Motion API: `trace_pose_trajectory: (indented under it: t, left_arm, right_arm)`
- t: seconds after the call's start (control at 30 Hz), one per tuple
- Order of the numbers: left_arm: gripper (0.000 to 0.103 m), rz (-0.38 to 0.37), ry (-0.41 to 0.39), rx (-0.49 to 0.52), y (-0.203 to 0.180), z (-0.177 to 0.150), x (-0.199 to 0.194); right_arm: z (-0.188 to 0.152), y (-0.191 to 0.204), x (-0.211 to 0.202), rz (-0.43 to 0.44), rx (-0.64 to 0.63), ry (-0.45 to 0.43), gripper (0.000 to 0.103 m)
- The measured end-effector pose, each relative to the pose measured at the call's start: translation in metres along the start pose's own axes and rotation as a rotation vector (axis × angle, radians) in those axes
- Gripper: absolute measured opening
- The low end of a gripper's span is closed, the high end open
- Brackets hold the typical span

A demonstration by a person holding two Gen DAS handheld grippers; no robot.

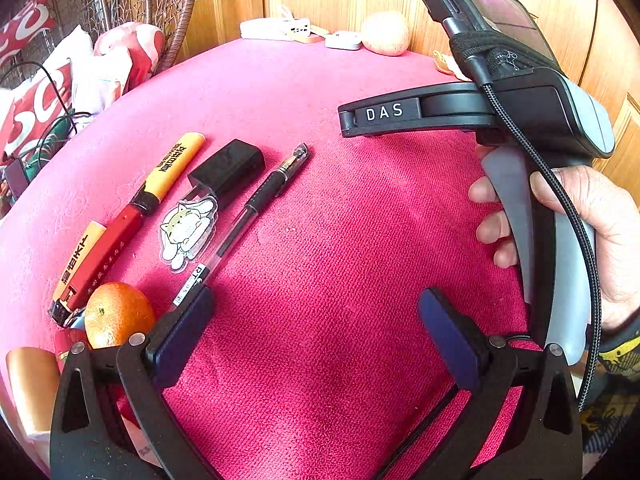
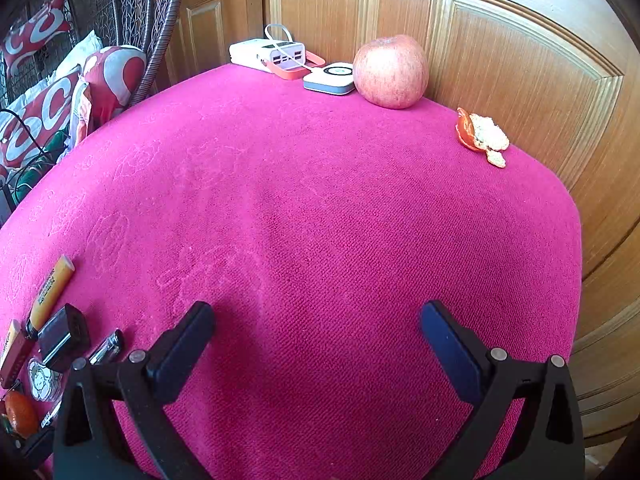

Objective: Organize rigid objects

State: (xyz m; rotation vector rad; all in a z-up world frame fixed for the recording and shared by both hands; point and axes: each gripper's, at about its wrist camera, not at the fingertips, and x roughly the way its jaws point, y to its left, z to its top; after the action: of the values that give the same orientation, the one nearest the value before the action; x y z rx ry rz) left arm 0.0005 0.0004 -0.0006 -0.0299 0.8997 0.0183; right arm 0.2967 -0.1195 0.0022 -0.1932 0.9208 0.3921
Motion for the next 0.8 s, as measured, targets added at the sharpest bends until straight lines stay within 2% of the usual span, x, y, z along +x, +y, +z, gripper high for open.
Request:
trace_pose_trajectory:
  t: [0.8]
  left_arm:
    - [0.103,0.001,0.0,-0.001,0.0003,-0.0003,-0.0011]
  right_arm:
    - [0.0009,0.0019,0.0012,-0.002,0.001,0.001,0.103]
